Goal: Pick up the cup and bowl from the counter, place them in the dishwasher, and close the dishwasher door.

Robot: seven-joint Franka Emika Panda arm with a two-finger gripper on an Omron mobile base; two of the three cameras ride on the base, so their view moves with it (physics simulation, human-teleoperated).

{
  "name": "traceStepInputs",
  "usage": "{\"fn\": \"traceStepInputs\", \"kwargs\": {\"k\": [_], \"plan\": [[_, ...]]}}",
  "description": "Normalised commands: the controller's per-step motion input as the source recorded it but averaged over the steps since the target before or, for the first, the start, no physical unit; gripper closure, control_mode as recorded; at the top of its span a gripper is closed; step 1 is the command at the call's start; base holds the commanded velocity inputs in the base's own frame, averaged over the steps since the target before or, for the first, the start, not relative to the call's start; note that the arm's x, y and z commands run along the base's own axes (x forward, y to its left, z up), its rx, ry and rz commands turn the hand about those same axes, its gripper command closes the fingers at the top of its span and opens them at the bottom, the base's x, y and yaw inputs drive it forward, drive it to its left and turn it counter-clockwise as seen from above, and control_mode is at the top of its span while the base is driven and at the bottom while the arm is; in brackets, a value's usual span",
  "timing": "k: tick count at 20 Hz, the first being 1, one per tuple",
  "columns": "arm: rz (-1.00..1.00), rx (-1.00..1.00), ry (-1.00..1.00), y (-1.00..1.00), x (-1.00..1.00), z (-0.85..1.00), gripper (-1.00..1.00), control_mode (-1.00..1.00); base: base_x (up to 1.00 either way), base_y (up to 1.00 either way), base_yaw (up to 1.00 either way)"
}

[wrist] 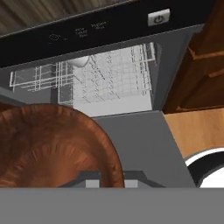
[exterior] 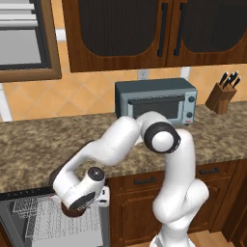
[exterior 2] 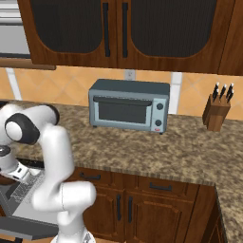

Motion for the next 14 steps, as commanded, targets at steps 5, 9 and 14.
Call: {"fn": "traceStepInputs", "kwargs": {"k": [5,9,14], "plan": [[-0.13,-0.25,-0.16,0.78,-1.0,-0.52,1.0,-1.0,0.0,0.0,0.0],[-0.34,-0.22,-0.3,0.97,-0.22,-0.32,1.0,-1.0,0.0,0.0,0.0],[-0.35,-0.12,-0.22,0.73,0.15,-0.39,1.0,-1.0,0.0,0.0,0.0]]}}
